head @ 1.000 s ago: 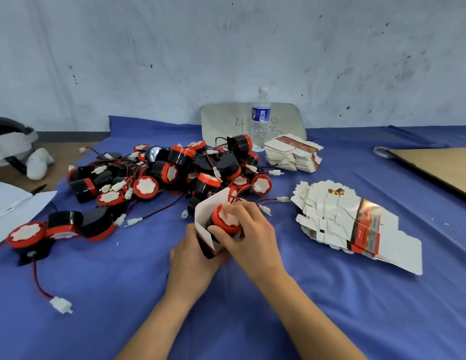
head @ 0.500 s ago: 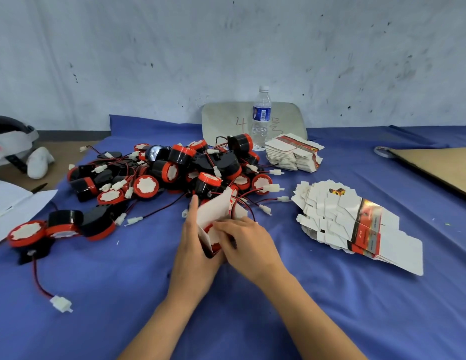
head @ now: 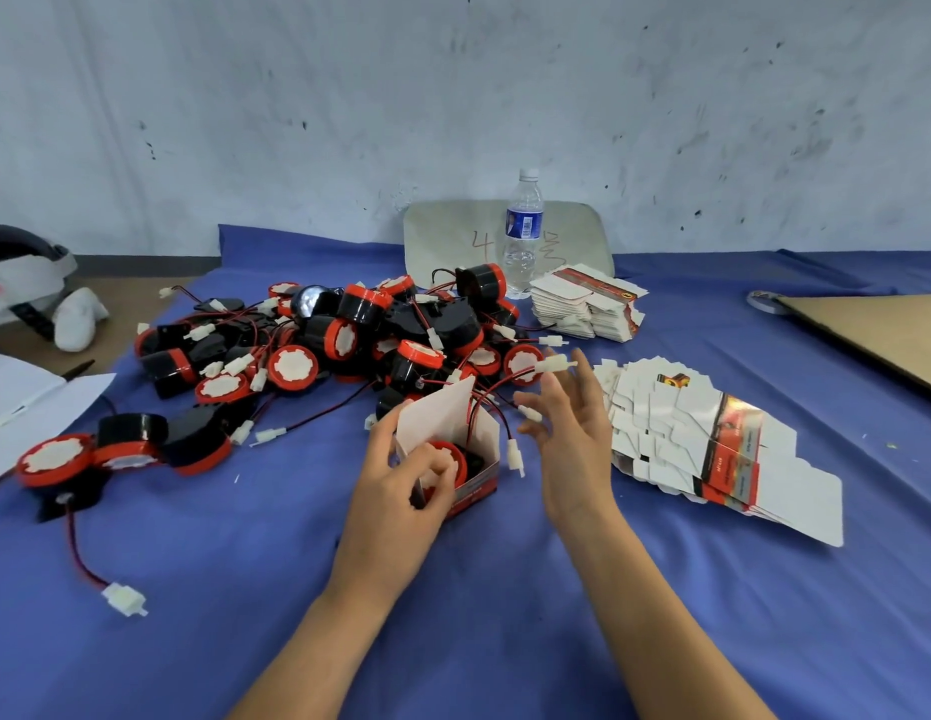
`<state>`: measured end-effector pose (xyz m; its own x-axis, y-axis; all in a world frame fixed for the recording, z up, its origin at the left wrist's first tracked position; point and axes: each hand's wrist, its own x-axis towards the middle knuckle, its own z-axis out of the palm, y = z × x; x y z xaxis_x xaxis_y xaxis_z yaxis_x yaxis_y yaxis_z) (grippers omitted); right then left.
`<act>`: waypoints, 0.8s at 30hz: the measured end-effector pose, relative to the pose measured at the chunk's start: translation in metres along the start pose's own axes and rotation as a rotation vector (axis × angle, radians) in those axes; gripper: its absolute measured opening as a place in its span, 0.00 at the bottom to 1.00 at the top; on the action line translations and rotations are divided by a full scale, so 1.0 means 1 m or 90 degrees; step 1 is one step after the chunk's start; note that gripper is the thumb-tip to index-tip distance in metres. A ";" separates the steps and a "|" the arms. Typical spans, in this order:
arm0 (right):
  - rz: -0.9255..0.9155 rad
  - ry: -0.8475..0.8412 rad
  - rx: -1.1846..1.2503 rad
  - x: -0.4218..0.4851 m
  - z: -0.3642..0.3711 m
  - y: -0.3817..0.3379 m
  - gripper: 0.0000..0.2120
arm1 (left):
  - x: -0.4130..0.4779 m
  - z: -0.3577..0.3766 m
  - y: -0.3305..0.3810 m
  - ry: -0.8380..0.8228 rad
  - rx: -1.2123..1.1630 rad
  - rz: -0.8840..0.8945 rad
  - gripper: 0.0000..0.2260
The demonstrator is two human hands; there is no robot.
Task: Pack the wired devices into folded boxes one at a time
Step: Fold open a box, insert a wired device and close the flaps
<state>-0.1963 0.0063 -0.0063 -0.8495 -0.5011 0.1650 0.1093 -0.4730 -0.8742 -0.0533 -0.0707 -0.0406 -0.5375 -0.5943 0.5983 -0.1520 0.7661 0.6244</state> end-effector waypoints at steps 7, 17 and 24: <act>-0.291 -0.140 -0.353 -0.016 0.009 -0.001 0.10 | -0.002 0.002 0.001 -0.006 -0.011 -0.012 0.11; -0.284 -0.187 -0.616 -0.017 0.007 0.012 0.09 | -0.006 0.009 -0.004 -0.044 -0.088 -0.108 0.21; -0.281 -0.210 -0.775 -0.014 0.007 0.011 0.05 | -0.006 0.010 -0.005 -0.049 -0.079 -0.100 0.24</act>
<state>-0.1796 0.0032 -0.0154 -0.5125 -0.7064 0.4882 -0.8137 0.2178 -0.5389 -0.0581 -0.0686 -0.0521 -0.5774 -0.6804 0.4512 -0.1382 0.6261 0.7674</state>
